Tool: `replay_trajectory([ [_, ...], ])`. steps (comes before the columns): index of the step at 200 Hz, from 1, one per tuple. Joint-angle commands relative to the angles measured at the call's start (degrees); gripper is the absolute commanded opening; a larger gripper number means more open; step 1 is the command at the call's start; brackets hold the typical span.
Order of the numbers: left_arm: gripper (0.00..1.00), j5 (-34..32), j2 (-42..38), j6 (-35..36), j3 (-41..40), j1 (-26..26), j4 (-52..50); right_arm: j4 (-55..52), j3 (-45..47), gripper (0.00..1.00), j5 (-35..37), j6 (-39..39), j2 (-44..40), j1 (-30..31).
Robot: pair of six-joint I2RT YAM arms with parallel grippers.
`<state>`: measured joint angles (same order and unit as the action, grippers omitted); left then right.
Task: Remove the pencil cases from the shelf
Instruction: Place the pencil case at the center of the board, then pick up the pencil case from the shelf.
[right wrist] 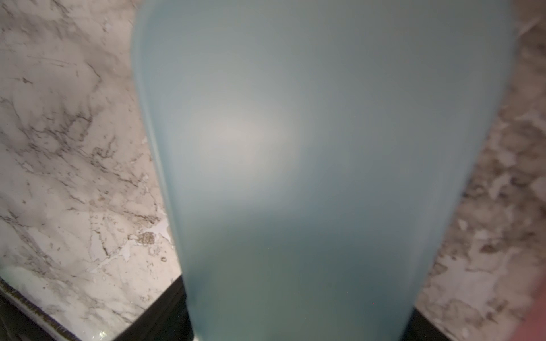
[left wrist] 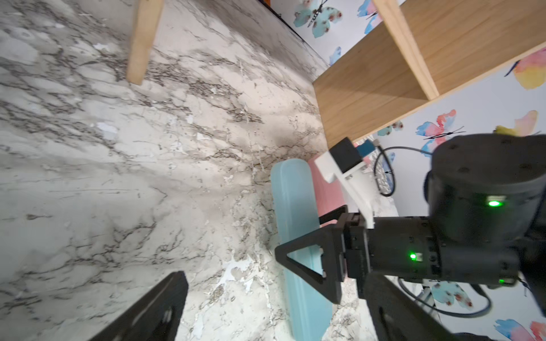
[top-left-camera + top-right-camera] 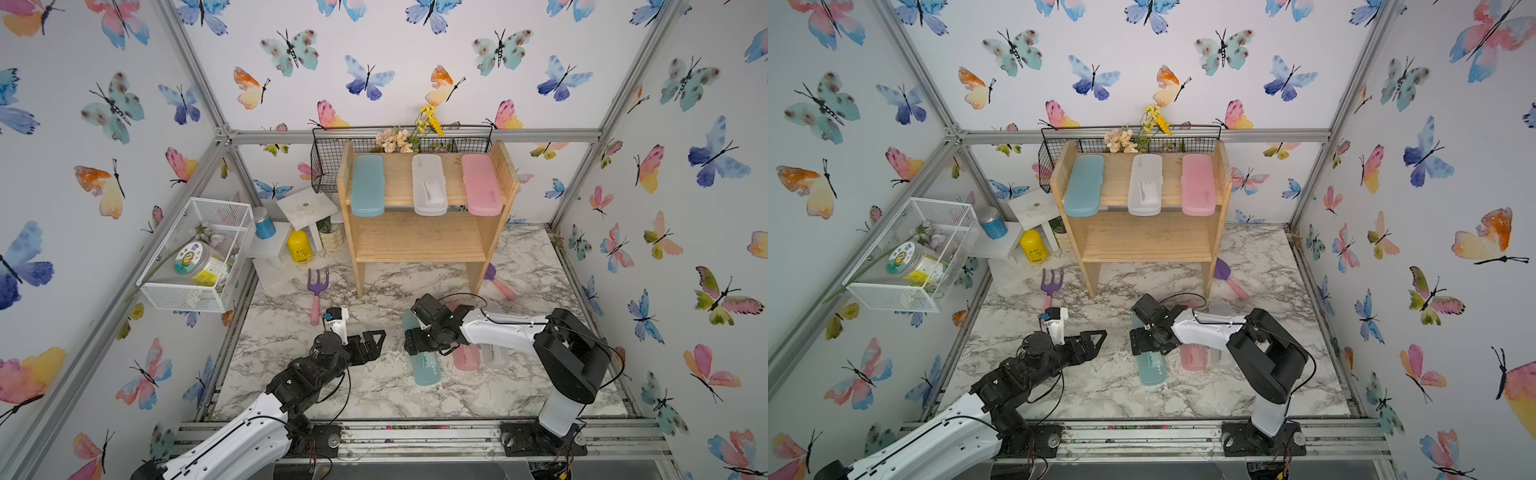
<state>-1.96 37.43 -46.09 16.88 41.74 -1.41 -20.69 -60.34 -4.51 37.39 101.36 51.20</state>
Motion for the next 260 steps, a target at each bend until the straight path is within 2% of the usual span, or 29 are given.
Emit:
replay_trajectory([
  [1,0.99,-3.1,0.3,0.6,-0.2,-0.2,-2.0,-2.8,-1.8,0.81,1.1,-1.6,1.1,-2.7],
  [57,0.99,-1.2,3.2,0.6,-0.5,-0.2,0.6,-6.4,-2.2,0.83,2.7,-3.5,1.1,-6.2],
  [104,0.99,-1.0,3.9,0.5,0.3,-0.1,0.7,-6.9,-3.7,0.99,3.0,-3.7,2.0,-6.4],
  [124,0.99,-0.6,4.0,0.3,2.0,-0.2,-0.2,-6.8,-4.0,0.99,3.4,-3.8,0.4,-6.4],
  [163,0.99,4.8,3.2,-1.8,8.7,-0.1,0.4,-5.7,-2.4,0.99,5.0,-5.7,-12.3,-6.3],
  [205,0.99,10.5,1.0,-7.4,18.5,-0.3,10.3,-4.4,3.9,0.99,10.5,-6.8,-27.6,-7.6],
  [238,0.99,4.8,1.4,-10.7,29.0,-0.3,11.8,-8.8,6.0,0.99,9.1,-6.6,-29.4,-11.6],
  [260,0.99,-4.1,0.9,-11.6,32.5,-0.5,14.0,-7.6,7.6,0.99,7.1,-6.3,-30.1,-12.8],
])
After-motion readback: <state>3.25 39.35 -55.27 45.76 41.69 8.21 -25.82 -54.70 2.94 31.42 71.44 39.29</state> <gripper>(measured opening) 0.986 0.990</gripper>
